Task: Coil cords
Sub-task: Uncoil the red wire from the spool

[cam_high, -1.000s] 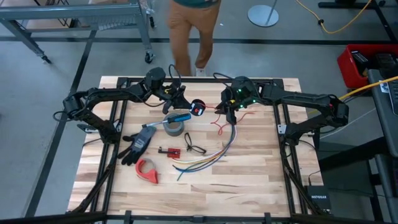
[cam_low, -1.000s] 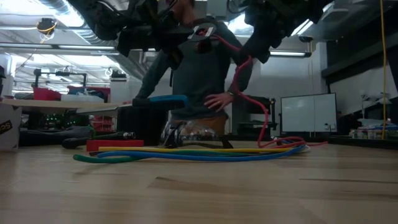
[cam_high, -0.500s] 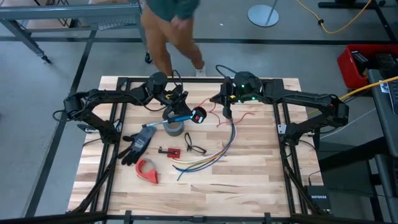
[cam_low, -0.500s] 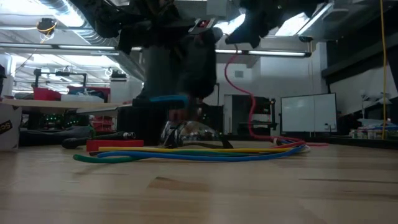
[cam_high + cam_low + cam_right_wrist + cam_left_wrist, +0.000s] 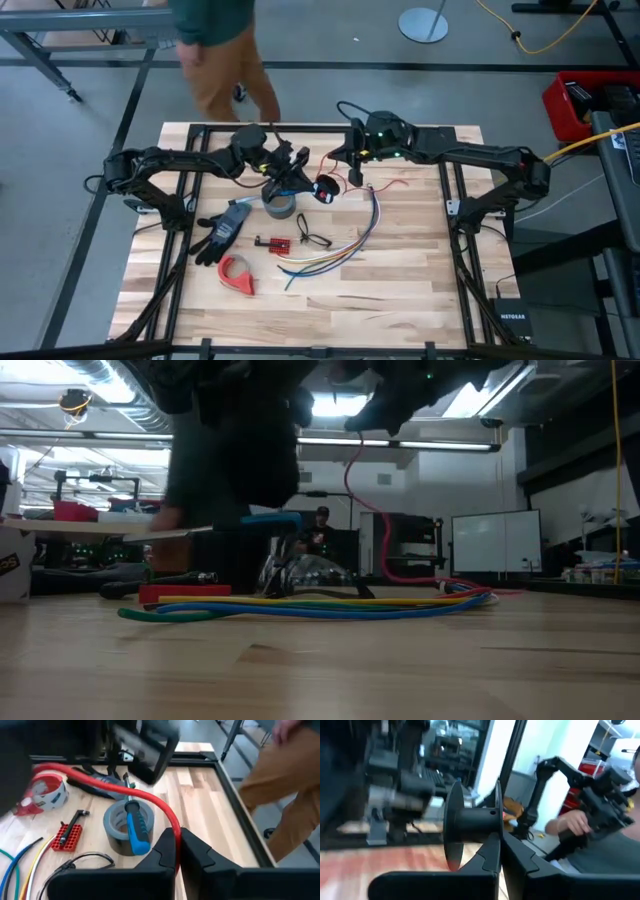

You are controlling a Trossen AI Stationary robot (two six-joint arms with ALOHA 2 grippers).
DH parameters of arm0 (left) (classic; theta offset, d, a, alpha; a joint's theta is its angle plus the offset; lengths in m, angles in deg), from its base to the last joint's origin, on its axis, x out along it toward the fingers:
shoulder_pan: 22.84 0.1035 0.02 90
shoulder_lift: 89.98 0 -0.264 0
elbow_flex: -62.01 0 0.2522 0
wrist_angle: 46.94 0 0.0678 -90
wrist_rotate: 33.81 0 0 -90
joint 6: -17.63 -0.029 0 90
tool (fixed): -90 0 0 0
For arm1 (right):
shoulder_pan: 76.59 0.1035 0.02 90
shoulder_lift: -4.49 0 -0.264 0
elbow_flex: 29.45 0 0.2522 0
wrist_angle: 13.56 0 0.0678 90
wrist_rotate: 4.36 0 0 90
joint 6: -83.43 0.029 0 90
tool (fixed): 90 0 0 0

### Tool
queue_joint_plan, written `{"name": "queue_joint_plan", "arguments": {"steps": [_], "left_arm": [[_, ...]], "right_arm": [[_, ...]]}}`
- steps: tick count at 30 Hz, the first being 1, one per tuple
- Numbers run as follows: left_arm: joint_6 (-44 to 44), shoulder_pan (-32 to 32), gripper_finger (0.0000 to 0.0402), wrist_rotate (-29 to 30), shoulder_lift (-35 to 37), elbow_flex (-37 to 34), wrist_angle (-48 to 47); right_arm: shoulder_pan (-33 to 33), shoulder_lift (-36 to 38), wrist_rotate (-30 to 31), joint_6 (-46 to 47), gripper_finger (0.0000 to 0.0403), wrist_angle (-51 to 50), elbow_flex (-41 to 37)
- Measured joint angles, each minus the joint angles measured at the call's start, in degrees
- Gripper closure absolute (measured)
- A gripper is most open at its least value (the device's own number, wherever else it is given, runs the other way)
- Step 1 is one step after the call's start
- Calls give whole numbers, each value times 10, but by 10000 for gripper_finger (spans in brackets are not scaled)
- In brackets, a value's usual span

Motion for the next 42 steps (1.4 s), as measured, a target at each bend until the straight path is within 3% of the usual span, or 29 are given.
{"name": "queue_joint_plan", "arguments": {"steps": [13,26,35,42], "left_arm": [[-56,18,401,89,0,0,74],[-55,79,401,89,0,0,43],[-55,129,401,77,0,0,-18],[-55,163,401,47,0,0,-22]], "right_arm": [[1,-42,-106,31,394,-55,0],[1,-42,-110,27,387,-237,0],[1,-42,-110,27,337,-311,0],[0,-42,-106,27,243,-324,0]]}}
